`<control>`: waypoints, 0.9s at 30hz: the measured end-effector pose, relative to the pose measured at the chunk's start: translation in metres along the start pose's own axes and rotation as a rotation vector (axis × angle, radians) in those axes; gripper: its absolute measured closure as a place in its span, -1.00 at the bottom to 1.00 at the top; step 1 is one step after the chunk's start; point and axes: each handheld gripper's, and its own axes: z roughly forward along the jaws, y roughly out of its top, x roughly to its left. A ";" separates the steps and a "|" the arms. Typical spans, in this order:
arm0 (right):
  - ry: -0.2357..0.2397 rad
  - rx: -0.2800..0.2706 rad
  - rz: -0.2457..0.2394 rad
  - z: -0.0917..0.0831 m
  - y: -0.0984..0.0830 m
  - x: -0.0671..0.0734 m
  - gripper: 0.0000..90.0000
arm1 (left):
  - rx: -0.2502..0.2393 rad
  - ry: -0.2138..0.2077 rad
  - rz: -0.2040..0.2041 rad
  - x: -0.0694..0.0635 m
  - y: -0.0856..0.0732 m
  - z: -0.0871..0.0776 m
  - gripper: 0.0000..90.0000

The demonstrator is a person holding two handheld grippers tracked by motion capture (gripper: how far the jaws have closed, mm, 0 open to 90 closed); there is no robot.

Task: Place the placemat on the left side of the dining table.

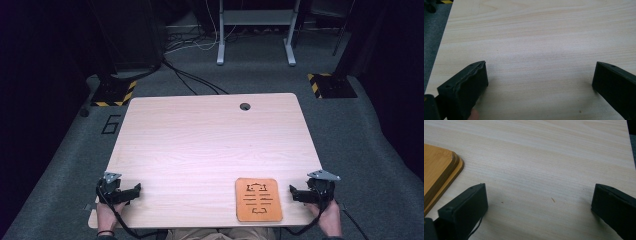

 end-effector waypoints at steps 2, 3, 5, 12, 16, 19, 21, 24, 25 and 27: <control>0.001 0.002 -0.002 0.000 0.000 0.000 -1.00 | 0.002 -0.001 -0.002 0.000 0.000 0.000 -1.00; 0.008 0.006 0.001 0.000 0.001 0.000 -1.00 | 0.004 0.000 -0.004 0.000 0.000 0.000 -1.00; 0.009 0.007 -0.002 0.000 0.001 0.000 -1.00 | 0.004 0.001 -0.005 0.000 0.000 0.000 -1.00; 0.048 -0.013 -0.023 -0.004 0.003 -0.001 -1.00 | 0.004 0.001 -0.004 0.000 0.000 0.000 -1.00; 0.096 -0.048 0.010 -0.009 0.002 -0.006 -1.00 | 0.003 0.000 -0.002 0.000 0.000 0.000 -1.00; 0.107 -0.043 0.022 -0.011 0.001 -0.006 -1.00 | 0.002 0.000 -0.002 0.000 0.000 0.000 -1.00; 0.116 -0.050 0.033 -0.013 0.000 -0.005 -1.00 | 0.002 0.000 -0.002 0.000 0.000 0.000 -1.00; 0.121 -0.056 0.040 -0.015 0.000 -0.003 -1.00 | 0.002 0.000 -0.002 0.000 0.000 0.000 -1.00; 0.130 -0.058 0.044 -0.018 0.000 -0.001 -1.00 | 0.002 0.000 -0.002 0.000 0.000 0.000 -1.00; 0.130 -0.057 0.041 -0.020 0.001 0.001 -1.00 | 0.002 0.000 -0.002 0.000 0.000 0.000 -1.00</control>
